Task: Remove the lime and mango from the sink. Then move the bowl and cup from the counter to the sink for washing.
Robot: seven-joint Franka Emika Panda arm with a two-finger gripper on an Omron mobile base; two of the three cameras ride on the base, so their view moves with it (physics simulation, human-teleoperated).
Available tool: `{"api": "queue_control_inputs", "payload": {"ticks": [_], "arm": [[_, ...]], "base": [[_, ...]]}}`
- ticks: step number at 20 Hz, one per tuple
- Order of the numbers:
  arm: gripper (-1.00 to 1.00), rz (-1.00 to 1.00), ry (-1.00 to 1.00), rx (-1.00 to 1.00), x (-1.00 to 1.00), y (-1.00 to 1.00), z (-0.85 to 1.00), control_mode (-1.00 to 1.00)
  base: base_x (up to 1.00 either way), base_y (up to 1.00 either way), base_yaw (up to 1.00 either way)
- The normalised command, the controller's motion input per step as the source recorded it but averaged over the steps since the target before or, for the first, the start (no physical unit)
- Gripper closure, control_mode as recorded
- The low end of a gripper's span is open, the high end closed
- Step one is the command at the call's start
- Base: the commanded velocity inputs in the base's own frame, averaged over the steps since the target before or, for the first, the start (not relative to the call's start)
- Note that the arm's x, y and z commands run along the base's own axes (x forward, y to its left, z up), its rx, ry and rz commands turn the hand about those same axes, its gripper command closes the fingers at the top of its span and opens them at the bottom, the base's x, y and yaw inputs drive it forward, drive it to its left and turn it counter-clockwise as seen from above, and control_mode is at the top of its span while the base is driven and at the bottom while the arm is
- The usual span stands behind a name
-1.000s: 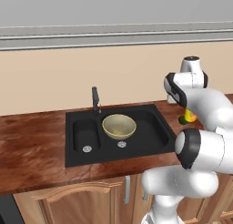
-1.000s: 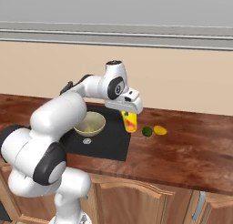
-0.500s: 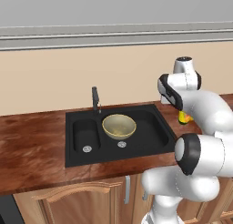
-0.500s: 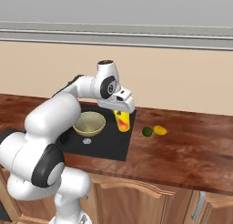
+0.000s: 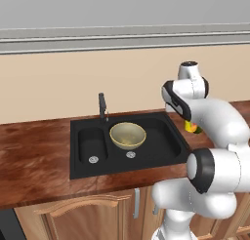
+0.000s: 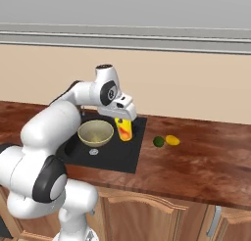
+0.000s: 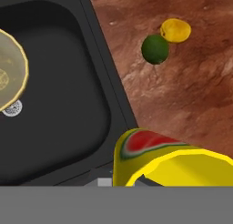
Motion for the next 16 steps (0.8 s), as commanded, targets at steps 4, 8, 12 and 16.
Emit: {"api": "queue_control_inputs", "payload": {"ticks": [4,8,12,16], "arm": [[1.0,0.0,0.0,0.0,0.02,0.26,0.0,-1.0],[1.0,0.0,0.0,0.0,0.04,0.23,0.0,-1.0],[1.0,0.0,0.0,0.01,0.04,0.21,0.0,-1.0],[1.0,0.0,0.0,0.04,0.06,0.09,0.0,-1.0]], "base": [[0.0,0.0,0.0],[0.0,0.0,0.0],[0.0,0.0,0.0],[0.0,0.0,0.0]]}}
